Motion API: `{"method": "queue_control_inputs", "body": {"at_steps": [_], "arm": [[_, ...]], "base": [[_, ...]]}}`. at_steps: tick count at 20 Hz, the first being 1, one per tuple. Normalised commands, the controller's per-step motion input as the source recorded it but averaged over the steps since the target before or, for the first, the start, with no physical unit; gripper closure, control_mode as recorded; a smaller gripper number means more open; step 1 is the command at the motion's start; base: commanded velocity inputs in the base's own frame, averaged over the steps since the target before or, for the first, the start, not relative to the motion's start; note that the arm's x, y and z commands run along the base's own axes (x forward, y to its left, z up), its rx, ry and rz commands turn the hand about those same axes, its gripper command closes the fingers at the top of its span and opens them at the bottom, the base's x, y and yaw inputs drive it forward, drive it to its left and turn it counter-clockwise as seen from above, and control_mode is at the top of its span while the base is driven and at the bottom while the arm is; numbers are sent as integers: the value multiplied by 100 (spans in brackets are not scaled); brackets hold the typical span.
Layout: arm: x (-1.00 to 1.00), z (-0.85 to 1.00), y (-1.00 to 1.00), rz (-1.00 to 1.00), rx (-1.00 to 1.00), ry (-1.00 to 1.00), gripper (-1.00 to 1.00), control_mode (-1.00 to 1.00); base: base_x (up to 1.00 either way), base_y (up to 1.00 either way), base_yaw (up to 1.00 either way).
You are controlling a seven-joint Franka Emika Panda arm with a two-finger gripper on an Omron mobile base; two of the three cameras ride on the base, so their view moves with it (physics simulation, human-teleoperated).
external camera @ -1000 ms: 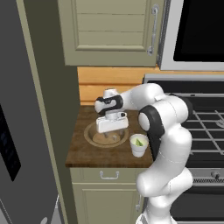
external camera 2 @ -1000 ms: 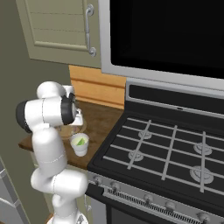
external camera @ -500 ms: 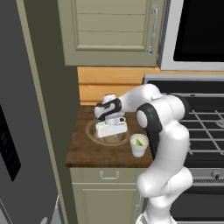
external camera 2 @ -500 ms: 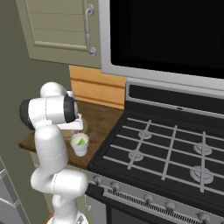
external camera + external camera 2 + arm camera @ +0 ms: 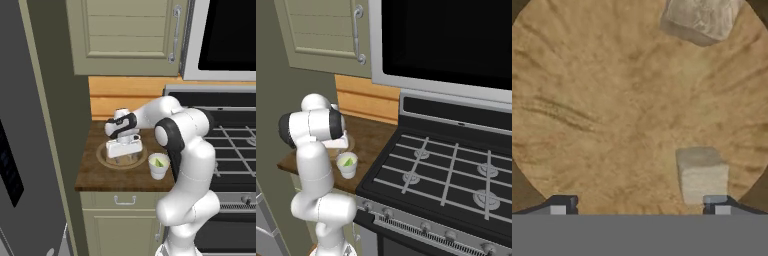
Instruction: Grab a lemon wedge from the fridge and one ice cube from the ice bowl, and put them in the glass of lemonade.
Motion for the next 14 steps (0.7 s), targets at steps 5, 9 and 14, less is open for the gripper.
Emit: {"method": "queue_control_inputs", "body": {"at_steps": [5,9,14], "arm": [[18,0,8,-1,0,-4,-100,-100],[0,0,0,-2,0,-3,-100,-100],[-15,0,-16,0,0,-3,-100,-100]], "base": [[0,0,0],[0,0,0],[0,0,0]]}}
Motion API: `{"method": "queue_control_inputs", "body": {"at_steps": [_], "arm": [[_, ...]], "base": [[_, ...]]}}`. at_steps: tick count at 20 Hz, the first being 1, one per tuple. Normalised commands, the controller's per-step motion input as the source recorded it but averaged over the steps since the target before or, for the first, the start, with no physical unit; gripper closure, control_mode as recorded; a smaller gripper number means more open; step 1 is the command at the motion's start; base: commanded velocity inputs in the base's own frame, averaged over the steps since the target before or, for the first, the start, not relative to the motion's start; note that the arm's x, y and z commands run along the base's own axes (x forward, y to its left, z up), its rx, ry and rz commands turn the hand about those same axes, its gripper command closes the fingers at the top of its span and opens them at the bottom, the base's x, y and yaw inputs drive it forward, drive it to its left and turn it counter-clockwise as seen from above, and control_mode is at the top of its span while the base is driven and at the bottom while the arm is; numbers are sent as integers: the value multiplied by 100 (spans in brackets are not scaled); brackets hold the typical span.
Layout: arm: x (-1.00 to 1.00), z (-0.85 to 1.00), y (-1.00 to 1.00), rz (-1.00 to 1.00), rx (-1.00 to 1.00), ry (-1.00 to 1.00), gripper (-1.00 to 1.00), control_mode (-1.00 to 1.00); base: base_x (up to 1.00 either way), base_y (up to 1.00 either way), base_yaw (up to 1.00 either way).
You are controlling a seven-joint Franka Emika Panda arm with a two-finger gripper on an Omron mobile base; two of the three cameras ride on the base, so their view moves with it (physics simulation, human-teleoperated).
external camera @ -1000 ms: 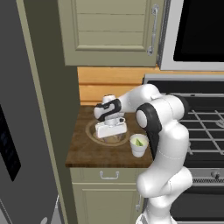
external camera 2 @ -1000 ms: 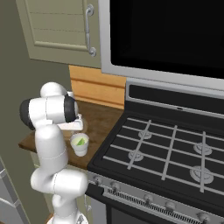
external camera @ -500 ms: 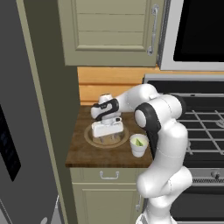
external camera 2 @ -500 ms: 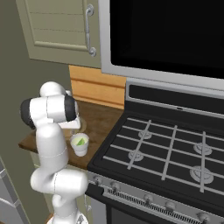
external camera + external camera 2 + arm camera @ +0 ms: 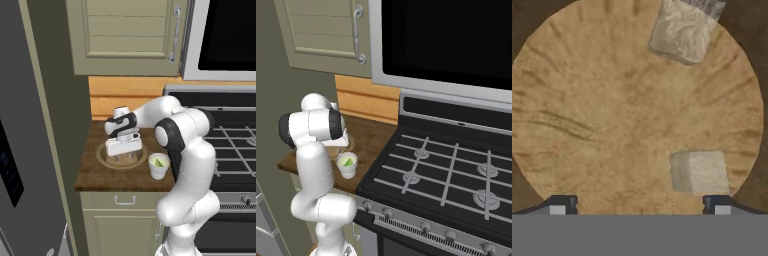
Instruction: Grab a lemon wedge from the fridge and one ice cube from the ice bowl, and put them in the glass of lemonade.
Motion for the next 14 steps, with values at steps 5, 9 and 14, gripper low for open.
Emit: {"method": "queue_control_inputs", "body": {"at_steps": [5,9,14], "arm": [[-12,12,-1,0,0,-7,-100,-100],[24,10,0,0,0,-3,-100,-100],[23,0,-7,-1,0,0,-100,-100]], "base": [[0,0,0],[0,0,0],[0,0,0]]}}
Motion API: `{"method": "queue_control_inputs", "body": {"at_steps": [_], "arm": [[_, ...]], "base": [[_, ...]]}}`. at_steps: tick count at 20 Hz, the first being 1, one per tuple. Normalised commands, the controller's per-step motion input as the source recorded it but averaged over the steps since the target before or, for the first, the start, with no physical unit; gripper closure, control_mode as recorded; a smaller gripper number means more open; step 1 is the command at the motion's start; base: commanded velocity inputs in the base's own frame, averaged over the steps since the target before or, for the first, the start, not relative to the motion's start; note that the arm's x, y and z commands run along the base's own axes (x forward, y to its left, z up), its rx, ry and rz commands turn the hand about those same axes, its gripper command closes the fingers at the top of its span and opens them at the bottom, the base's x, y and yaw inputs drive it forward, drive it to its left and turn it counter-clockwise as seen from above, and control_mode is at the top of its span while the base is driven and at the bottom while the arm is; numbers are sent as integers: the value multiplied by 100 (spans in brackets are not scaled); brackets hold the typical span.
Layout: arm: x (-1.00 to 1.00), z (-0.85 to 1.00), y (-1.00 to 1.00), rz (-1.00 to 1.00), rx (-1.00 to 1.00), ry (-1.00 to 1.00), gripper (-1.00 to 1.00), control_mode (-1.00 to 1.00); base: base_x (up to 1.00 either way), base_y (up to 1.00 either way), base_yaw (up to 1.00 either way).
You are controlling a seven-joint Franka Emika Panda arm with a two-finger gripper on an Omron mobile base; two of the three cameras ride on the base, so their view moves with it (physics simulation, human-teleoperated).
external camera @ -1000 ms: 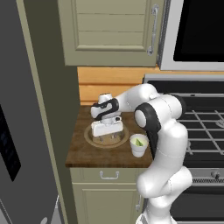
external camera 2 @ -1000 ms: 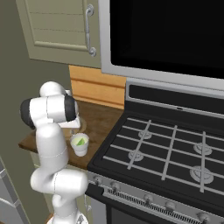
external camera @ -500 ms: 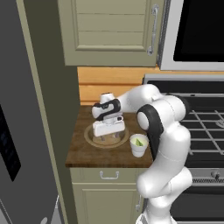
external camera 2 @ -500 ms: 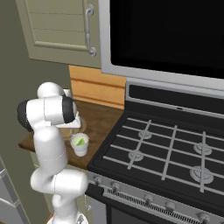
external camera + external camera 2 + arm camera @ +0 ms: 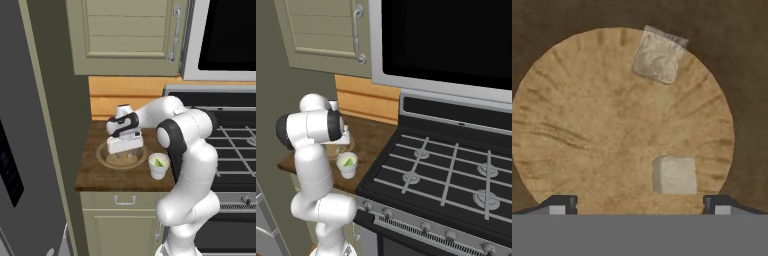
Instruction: Grab a lemon wedge from the fridge and one ice cube from the ice bowl, and put them in the glass of lemonade.
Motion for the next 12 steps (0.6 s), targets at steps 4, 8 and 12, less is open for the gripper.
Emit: {"method": "queue_control_inputs", "body": {"at_steps": [4,8,12], "arm": [[23,-4,-6,-1,0,0,-100,-100],[18,-21,2,0,0,0,-100,-100],[1,-7,13,0,0,0,-100,-100]], "base": [[0,0,0],[0,0,0],[0,0,0]]}}
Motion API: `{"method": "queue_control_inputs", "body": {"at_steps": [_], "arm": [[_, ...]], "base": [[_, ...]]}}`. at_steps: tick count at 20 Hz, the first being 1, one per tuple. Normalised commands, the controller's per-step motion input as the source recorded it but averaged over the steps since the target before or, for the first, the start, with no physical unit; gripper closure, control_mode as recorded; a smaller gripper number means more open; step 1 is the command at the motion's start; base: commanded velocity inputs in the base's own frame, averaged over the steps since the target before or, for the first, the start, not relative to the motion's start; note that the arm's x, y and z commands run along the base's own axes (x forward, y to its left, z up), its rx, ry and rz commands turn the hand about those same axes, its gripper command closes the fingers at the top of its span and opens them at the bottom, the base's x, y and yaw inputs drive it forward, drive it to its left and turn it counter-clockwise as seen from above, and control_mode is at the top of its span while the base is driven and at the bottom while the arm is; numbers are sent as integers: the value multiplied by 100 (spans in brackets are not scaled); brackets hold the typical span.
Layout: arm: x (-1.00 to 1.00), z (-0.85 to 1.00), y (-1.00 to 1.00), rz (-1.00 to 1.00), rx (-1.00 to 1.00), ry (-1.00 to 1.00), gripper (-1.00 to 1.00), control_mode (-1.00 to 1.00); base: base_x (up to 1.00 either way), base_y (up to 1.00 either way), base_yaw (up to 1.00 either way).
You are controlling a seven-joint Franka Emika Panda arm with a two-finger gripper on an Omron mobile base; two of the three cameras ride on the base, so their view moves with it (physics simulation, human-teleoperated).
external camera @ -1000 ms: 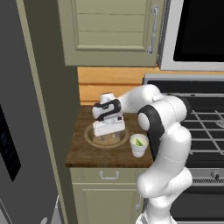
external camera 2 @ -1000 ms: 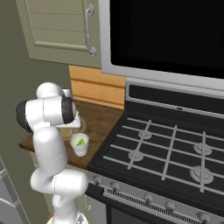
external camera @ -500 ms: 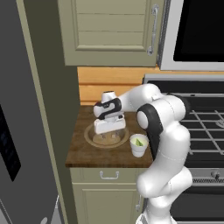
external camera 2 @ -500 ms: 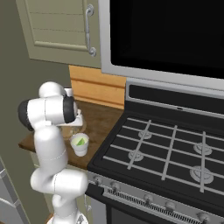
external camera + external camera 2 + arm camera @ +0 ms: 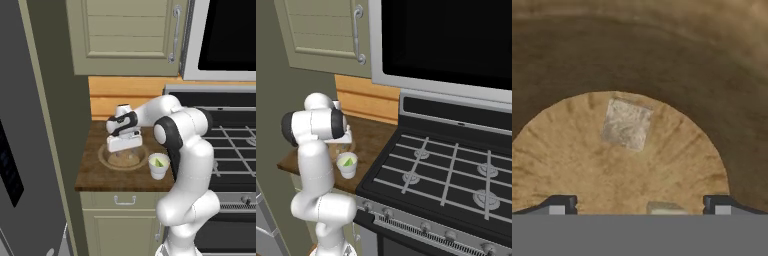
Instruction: Grab a lemon wedge from the fridge and one ice cube from the ice bowl, and put them in the glass of lemonade.
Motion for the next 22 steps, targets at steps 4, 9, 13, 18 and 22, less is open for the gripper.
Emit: {"method": "queue_control_inputs", "body": {"at_steps": [4,9,13,18,22], "arm": [[0,-4,11,0,0,0,-100,-100],[-20,0,2,0,0,-2,-100,-100],[-29,-5,-3,0,0,-2,-100,-100],[-39,-8,0,0,0,-7,-100,-100],[-11,0,0,0,0,-8,-100,-100]], "base": [[0,0,0],[0,0,0],[0,0,0],[0,0,0],[0,0,0]]}}
